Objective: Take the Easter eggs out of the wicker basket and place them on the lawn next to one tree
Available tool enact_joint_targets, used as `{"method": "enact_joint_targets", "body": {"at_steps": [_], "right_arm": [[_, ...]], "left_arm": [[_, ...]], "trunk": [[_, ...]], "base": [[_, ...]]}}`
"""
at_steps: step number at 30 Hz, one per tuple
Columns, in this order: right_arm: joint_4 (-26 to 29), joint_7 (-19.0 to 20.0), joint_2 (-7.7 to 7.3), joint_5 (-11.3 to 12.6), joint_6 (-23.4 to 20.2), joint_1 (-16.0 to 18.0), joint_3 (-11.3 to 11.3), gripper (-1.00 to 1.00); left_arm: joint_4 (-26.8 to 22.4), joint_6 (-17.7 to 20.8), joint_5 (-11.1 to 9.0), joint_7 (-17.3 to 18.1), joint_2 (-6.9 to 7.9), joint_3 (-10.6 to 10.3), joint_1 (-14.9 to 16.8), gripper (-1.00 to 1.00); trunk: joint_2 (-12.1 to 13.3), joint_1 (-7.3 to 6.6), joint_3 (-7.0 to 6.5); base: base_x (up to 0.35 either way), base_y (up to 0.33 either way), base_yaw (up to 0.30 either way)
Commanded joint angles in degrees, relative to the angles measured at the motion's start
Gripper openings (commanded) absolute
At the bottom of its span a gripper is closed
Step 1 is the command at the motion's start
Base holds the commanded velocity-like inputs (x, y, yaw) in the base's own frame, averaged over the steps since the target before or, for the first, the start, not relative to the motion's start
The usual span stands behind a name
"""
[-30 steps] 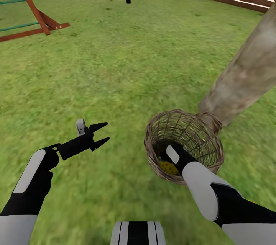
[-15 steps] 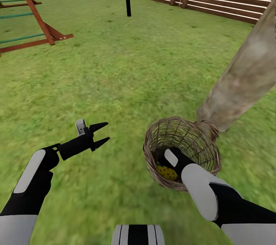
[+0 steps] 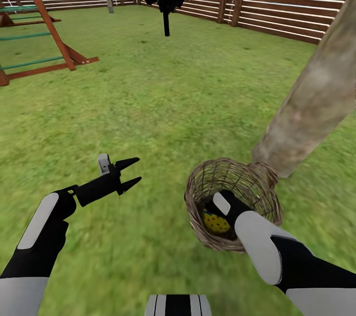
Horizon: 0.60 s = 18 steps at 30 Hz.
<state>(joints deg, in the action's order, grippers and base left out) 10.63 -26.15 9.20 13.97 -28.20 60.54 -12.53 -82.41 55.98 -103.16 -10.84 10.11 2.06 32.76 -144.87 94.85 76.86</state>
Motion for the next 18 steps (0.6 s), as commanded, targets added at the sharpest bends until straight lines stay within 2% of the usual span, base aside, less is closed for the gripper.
{"method": "enact_joint_targets", "body": {"at_steps": [1, 18], "right_arm": [[0.16, -0.28, 0.03, 0.36, -0.18, 0.01, -0.13, -1.0], [0.31, -0.19, -0.22, 0.36, -0.36, 0.01, 0.13, -1.0]], "left_arm": [[-0.03, 0.19, -0.55, -0.59, 0.0, 0.05, 0.01, 1.0], [0.06, 0.19, -0.2, -0.62, 0.0, -0.04, 0.03, 1.0]], "trunk": [[0.0, -0.03, -0.19], [0.23, -0.47, -3.95]], "base": [[0.0, 0.0, 0.0], [0.0, 0.0, 0.0]]}}
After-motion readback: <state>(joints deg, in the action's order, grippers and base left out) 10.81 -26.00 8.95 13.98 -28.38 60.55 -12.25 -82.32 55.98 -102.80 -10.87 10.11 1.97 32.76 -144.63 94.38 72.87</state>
